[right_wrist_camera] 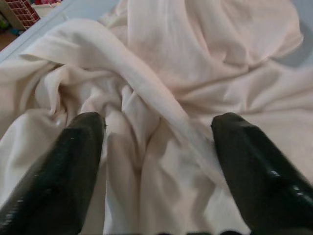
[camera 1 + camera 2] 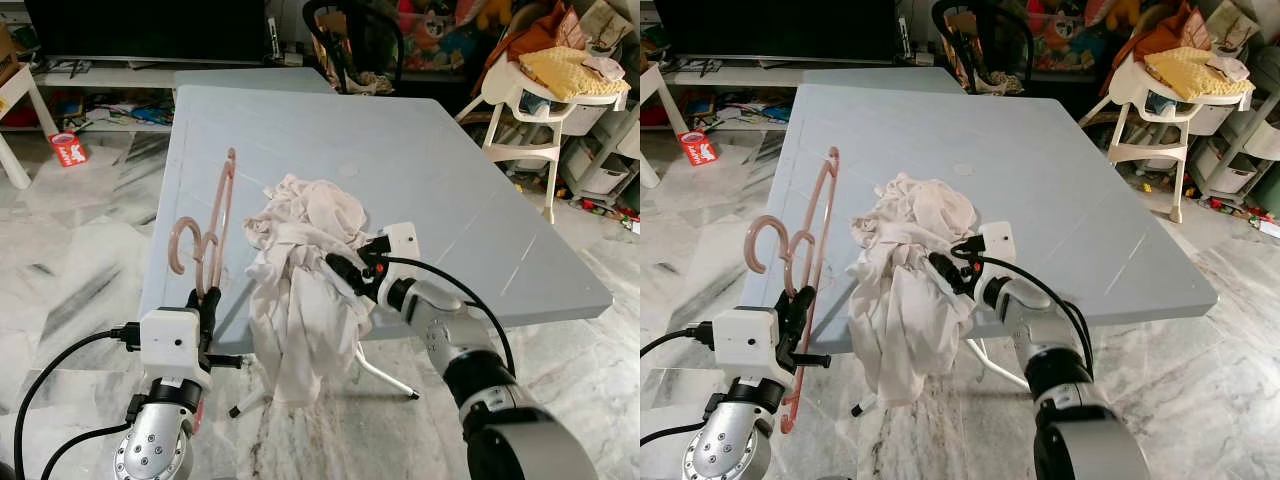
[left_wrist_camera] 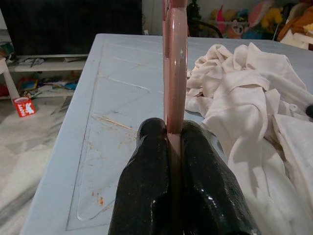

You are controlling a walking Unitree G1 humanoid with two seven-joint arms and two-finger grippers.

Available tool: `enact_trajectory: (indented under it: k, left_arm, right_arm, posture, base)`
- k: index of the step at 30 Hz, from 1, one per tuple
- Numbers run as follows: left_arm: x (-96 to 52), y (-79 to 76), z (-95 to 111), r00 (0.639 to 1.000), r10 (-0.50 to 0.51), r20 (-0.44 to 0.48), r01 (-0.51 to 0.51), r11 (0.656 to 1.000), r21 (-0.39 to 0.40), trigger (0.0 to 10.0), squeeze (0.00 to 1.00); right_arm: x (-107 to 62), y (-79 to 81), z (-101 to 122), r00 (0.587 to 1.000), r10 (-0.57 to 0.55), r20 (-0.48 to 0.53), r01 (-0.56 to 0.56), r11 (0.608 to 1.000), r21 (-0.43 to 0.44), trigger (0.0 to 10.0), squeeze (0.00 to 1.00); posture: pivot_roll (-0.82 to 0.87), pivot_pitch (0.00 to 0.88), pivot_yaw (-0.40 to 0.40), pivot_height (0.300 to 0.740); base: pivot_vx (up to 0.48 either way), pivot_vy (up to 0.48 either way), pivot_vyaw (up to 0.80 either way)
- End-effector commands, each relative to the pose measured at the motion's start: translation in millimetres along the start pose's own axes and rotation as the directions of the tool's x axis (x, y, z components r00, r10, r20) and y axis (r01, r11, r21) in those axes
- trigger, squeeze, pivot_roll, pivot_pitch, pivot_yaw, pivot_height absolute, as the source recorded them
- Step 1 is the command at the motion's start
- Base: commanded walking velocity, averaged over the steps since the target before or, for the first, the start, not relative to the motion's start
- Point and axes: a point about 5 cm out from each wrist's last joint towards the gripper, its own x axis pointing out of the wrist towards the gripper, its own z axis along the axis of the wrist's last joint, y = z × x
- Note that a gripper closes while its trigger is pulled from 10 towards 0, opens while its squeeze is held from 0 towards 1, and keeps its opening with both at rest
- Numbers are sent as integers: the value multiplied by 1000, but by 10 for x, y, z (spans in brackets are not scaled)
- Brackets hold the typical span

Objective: Hang hanger

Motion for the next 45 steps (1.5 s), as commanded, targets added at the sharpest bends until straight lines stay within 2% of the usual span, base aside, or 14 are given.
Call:
enact_trajectory:
  k: [1, 7, 14, 16, 23, 24, 25, 27, 28, 31, 34, 35, 38, 45]
  left_arm:
    - [-18, -14, -126, 997, -15, -70, 15, 1000, -3, 10000, 0]
    - [-15, -19, -132, 997, -22, -71, 22, 1000, -2, 10000, 0]
    - [-23, -17, -144, 997, -26, -75, 26, 1000, -2, 10000, 0]
    - [-20, -20, -149, 997, -29, -76, 29, 1000, -3, 10000, 0]
    - [1, -30, -142, 997, -33, -72, 33, 999, -4, 10000, 0]
    - [2, -31, -142, 997, -34, -72, 33, 999, -5, 10000, 0]
    - [2, -35, -141, 997, -36, -72, 35, 999, -5, 10000, 0]
    - [1, -38, -142, 997, -37, -72, 37, 999, -5, 10000, 0]
    - [1, -39, -142, 997, -38, -73, 38, 999, -5, 10000, 0]
    - [0, -36, -139, 997, -36, -72, 35, 999, -4, 10000, 0]
    - [-12, -27, -136, 997, -29, -72, 29, 1000, -3, 10000, 0]
    - [-15, -24, -137, 997, -28, -73, 28, 1000, -2, 10000, 0]
    - [-20, -21, -140, 997, -27, -74, 27, 1000, -1, 10000, 0]
    - [-15, -28, -137, 997, -27, -72, 27, 1000, -3, 10000, 0]
  right_arm:
    - [-45, -23, 75, 999, 5, 40, -6, 1000, 13, 10000, 1000]
    - [-76, 22, 161, 996, 46, 81, -49, 998, 35, 10000, 1000]
    - [-292, 128, 189, 979, 203, 24, -203, 979, 13, 10000, 1000]
    - [-354, 196, 132, 959, 283, -31, -283, 959, -19, 10000, 1000]
    - [-341, 213, 24, 975, 212, -71, -218, 970, -105, 10000, 1000]
    - [-337, 245, -5, 973, 215, -80, -222, 969, -109, 10000, 827]
    - [-316, 321, -103, 971, 210, -111, -225, 964, -141, 10000, 0]
    - [-303, 365, -173, 970, 201, -133, -223, 959, -177, 10000, 0]
    - [-276, 393, -240, 976, 167, -142, -197, 952, -234, 10000, 0]
    - [-238, 440, -320, 980, 139, -145, -173, 949, -263, 10000, 0]
    - [-218, 435, -498, 981, 45, -191, -99, 953, -288, 9804, 0]
    - [-224, 431, -521, 980, 39, -196, -94, 955, -281, 0, 0]
    - [-234, 428, -555, 978, 36, -204, -93, 956, -278, 0, 0]
    - [-165, 299, -507, 981, -69, -181, 19, 965, -262, 0, 0]
  posture:
    - [190, 60, -110, 740]
    - [184, 57, -107, 740]
    - [180, 56, -104, 740]
    - [176, 54, -103, 740]
    - [175, 54, -101, 740]
    - [174, 55, -98, 740]
    - [176, 56, -98, 740]
    - [176, 56, -98, 740]
    - [176, 56, -98, 740]
    - [185, 56, -100, 740]
    - [191, 58, -104, 740]
    - [191, 58, -104, 740]
    - [193, 58, -105, 740]
    - [191, 59, -106, 740]
  base:
    - [0, 0, 0]
    - [0, 0, 0]
    - [0, 0, 0]
    - [0, 0, 0]
    - [0, 0, 0]
    - [0, 0, 0]
    - [0, 0, 0]
    - [0, 0, 0]
    - [0, 0, 0]
    - [0, 0, 0]
    - [0, 0, 0]
    - [0, 0, 0]
    - [0, 0, 0]
    - [0, 0, 0]
